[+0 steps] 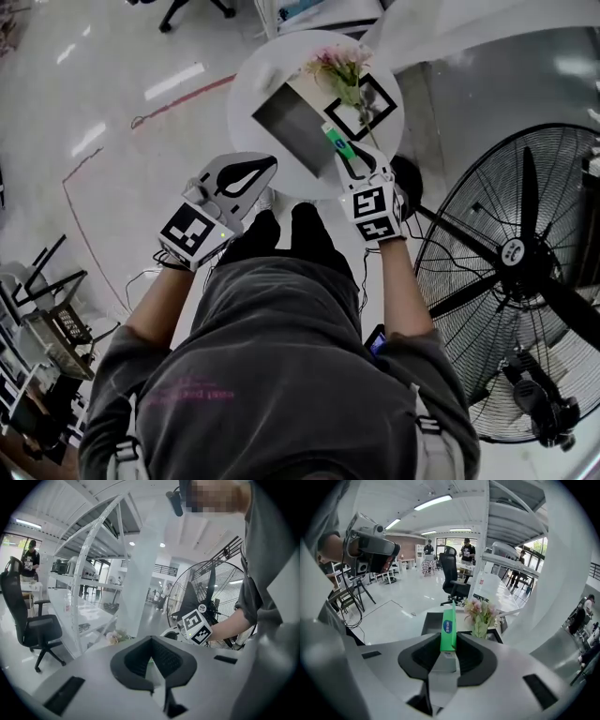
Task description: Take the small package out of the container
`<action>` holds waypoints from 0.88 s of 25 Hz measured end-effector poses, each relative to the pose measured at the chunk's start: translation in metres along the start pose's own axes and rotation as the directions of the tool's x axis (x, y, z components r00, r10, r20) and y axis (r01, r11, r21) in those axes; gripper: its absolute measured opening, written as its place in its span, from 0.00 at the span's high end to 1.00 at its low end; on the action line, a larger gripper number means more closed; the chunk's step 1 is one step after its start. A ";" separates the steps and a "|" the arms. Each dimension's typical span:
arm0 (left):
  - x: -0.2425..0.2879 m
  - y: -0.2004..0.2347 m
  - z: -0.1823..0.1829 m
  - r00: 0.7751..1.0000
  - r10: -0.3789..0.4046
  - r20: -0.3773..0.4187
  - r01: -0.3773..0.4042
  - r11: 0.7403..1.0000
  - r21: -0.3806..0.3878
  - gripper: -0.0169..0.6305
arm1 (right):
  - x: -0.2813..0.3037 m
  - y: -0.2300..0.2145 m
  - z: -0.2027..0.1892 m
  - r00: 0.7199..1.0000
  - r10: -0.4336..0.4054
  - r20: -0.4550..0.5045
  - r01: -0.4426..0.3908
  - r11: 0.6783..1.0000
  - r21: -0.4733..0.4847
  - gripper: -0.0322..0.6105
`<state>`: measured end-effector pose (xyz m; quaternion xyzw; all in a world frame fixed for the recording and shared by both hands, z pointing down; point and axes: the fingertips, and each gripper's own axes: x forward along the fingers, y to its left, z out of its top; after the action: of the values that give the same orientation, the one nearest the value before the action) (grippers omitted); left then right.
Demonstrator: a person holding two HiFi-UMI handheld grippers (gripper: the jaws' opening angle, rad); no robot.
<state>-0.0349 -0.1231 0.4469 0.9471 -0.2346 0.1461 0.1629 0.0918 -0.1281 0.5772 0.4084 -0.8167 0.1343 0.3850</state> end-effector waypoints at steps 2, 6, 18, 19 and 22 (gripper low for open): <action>-0.005 0.001 0.005 1.000 0.003 0.017 -0.003 1.000 0.009 0.95 | -0.007 0.000 0.008 1.000 -0.019 0.022 0.019 1.000 0.001 0.79; -0.019 -0.001 0.015 0.999 0.006 0.038 -0.008 0.999 0.031 0.95 | -0.026 0.002 0.028 0.996 -0.055 0.069 0.055 0.998 0.007 0.79; -0.039 -0.016 0.048 0.994 -0.020 0.103 0.009 0.994 0.105 0.95 | -0.094 0.001 0.083 0.962 -0.165 0.219 0.167 0.986 0.011 0.79; -0.039 -0.018 0.050 0.994 -0.024 0.108 0.012 0.994 0.110 0.95 | -0.100 0.000 0.087 0.957 -0.174 0.232 0.175 0.984 0.017 0.79; -0.040 -0.023 0.058 0.992 -0.036 0.122 0.021 0.992 0.123 0.95 | -0.119 -0.002 0.096 0.942 -0.199 0.270 0.195 0.980 0.043 0.79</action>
<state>-0.0457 -0.1099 0.3754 0.9658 -0.2214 0.0989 0.0923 0.0879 -0.1137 0.4246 0.5056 -0.8159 0.0440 0.2771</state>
